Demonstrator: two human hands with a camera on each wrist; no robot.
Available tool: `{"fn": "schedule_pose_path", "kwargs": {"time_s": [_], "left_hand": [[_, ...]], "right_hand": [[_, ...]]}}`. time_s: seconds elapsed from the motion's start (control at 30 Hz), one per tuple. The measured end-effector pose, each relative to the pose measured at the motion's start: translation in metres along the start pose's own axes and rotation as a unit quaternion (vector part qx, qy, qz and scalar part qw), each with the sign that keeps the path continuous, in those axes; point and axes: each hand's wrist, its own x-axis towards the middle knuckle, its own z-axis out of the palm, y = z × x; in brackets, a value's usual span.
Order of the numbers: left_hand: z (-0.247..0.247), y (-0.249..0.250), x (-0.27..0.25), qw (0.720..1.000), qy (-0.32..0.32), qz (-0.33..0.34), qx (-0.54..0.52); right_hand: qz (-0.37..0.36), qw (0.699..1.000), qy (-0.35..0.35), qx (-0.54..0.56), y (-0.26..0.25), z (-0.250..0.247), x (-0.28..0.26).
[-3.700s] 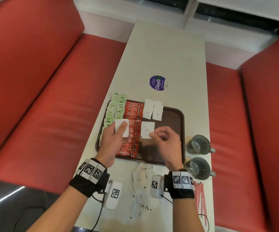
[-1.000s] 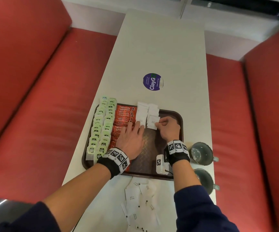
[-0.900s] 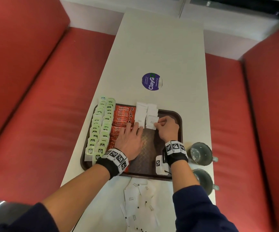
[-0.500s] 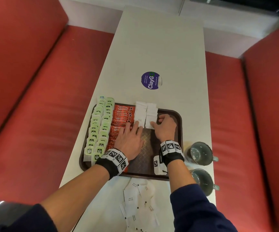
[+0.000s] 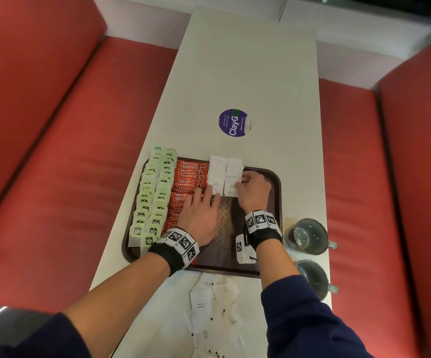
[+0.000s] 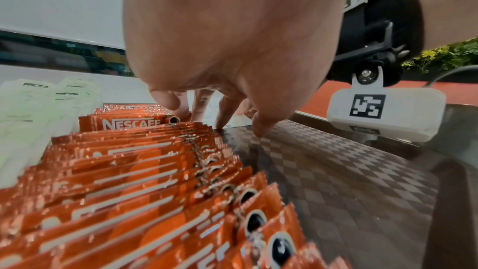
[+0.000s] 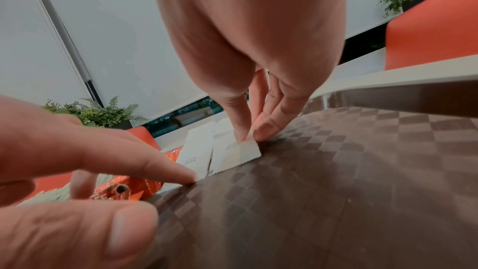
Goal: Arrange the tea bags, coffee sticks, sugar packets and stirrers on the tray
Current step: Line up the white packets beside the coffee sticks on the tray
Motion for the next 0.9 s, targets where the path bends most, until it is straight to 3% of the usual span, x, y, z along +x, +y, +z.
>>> {"fn": "schedule_pose_path", "kwargs": {"time_s": [0.2,0.3,0.5,0.6,0.77,0.9], "left_hand": [[-0.007,0.000,-0.005,1.000,0.023,0.006,-0.017],[-0.021,-0.003,-0.020,0.992,0.070,0.030,-0.100],[-0.055,-0.015,-0.099,0.919,0.090,0.073,-0.376],[-0.047,-0.022,-0.144,0.908,0.056,0.059,-0.411],[-0.008,-0.026,-0.192,0.931,-0.046,0.026,-0.362],[0.024,-0.015,-0.216,0.949,-0.108,0.005,-0.296]], "right_hand": [[-0.004,1.000,0.008,0.014,-0.010,-0.010,-0.009],[-0.023,0.998,0.035,0.052,-0.024,-0.029,-0.029],[-0.052,0.994,-0.002,0.100,-0.046,-0.078,-0.121],[-0.044,0.994,-0.038,0.093,-0.041,-0.092,-0.180],[-0.017,0.995,-0.100,0.004,-0.004,-0.084,-0.252],[0.080,0.978,-0.161,-0.102,0.037,-0.066,-0.293]]}}
